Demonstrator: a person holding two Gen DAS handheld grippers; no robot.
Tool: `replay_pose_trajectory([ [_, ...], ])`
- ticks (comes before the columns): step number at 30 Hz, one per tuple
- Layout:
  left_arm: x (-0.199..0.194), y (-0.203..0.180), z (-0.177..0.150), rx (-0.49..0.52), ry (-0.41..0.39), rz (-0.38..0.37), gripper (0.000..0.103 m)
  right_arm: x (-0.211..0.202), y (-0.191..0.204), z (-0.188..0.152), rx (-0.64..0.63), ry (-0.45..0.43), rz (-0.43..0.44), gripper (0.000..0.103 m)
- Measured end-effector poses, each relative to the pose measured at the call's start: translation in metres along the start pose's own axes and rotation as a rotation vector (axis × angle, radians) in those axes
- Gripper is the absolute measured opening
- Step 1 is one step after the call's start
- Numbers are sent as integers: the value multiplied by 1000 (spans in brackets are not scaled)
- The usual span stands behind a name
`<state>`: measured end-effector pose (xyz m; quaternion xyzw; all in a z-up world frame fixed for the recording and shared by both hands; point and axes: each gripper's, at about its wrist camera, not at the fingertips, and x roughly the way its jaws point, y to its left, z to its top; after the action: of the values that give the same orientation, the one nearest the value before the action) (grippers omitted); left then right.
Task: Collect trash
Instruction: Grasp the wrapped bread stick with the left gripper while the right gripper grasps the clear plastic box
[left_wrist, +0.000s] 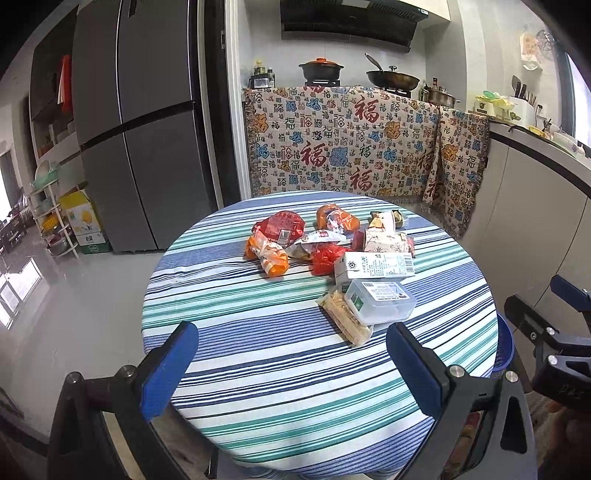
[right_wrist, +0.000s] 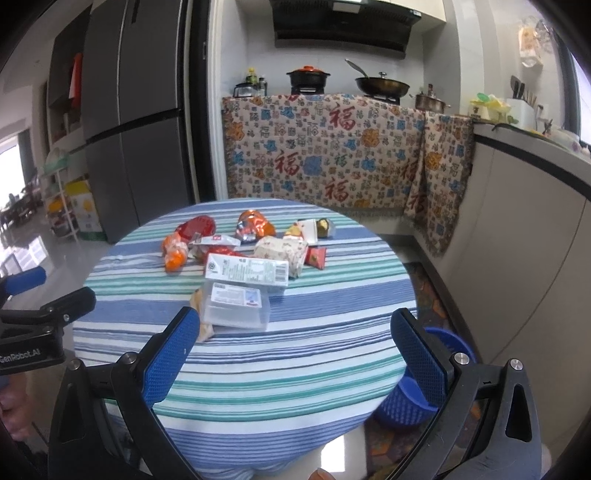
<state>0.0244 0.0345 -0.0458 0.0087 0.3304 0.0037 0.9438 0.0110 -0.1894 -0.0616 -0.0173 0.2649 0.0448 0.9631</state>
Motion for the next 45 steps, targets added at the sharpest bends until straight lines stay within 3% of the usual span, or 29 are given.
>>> replay_pose_trajectory([
  [8, 17, 17, -3, -41, 24, 24, 103, 51, 14, -9, -4, 35, 40, 103],
  [14, 27, 28, -6, -64, 45, 39, 103, 93, 47, -1, -78, 41, 62, 103],
  [23, 40, 27, -12, -60, 75, 43, 103, 156, 78, -7, -174, 144, 62, 103],
  [29, 50, 23, -15, -45, 100, 43, 103, 165, 42, -16, -122, 186, -35, 103],
  [37, 67, 5, -20, -21, 142, 32, 103, 164, -28, -27, -6, 271, -234, 103],
  [45, 111, -30, -11, -40, 214, -61, 103, 135, -41, -34, 43, 253, -178, 103],
])
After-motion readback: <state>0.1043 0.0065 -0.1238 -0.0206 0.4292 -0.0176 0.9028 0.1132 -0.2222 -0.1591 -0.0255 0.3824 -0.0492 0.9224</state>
